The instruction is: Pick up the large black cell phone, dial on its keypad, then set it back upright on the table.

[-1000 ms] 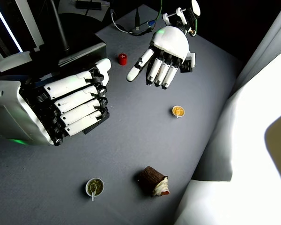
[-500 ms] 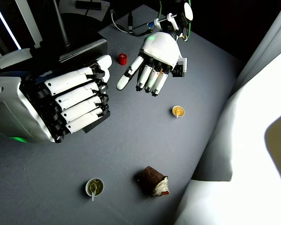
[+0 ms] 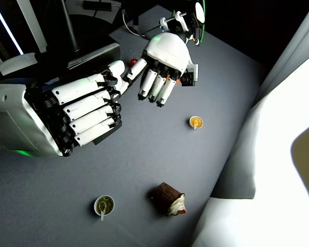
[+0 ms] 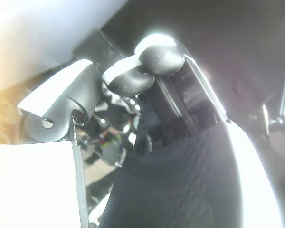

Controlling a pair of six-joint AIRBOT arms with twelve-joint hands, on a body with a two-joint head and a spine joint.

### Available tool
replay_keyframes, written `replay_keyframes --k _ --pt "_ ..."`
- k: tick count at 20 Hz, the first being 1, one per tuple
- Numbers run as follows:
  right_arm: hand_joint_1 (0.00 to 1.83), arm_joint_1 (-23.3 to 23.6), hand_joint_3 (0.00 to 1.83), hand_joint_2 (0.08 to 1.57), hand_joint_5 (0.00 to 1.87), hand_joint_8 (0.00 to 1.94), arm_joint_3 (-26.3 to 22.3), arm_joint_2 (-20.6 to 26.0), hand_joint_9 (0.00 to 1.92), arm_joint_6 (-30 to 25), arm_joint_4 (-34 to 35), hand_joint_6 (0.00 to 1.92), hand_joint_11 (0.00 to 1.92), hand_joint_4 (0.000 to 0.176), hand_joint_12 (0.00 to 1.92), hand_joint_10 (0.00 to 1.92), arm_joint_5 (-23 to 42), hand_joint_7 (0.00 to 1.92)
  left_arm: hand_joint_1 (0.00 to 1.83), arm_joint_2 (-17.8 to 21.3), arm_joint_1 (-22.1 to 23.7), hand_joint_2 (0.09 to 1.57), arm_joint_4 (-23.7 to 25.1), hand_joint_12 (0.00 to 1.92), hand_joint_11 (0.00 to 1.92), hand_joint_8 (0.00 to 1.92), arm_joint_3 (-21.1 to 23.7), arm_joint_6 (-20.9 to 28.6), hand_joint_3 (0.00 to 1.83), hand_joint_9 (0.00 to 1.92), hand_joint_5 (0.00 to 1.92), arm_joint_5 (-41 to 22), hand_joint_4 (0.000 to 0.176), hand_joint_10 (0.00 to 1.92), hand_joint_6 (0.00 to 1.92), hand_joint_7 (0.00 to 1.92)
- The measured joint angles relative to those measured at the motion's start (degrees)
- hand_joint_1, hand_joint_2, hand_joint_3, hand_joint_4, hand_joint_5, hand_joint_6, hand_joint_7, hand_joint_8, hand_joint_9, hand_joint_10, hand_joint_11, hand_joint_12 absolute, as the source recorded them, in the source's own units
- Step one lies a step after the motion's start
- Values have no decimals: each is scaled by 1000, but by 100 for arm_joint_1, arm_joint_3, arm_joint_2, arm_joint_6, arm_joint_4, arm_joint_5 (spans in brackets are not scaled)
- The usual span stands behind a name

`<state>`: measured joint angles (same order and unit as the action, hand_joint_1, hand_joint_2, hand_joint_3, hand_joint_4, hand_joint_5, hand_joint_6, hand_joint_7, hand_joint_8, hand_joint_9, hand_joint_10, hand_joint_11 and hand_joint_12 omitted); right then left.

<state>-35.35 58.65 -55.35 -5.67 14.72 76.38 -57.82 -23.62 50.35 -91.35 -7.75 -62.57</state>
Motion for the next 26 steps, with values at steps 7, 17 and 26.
replay_keyframes --k 7,17,26 --pt "1474 0 0 1088 1074 867 -13 -2 931 37 2 601 860 0 1534 1173 -2 995 1311 59 35 1035 15 1921 790 1724 50 4 571 965 0 13 130 1921 0 640" --pt "1492 -2 2 1080 1071 800 4 0 942 42 358 617 876 0 1554 1118 127 1019 1314 48 -238 1009 -24 1921 622 1722 -1088 184 616 932 0 -299 129 1921 0 650" --pt "1491 -275 1 1080 1091 769 33 -13 947 44 656 589 845 0 1580 1117 518 1037 1311 -7 44 1009 114 1921 636 1729 -619 160 622 957 0 -197 132 1921 0 647"
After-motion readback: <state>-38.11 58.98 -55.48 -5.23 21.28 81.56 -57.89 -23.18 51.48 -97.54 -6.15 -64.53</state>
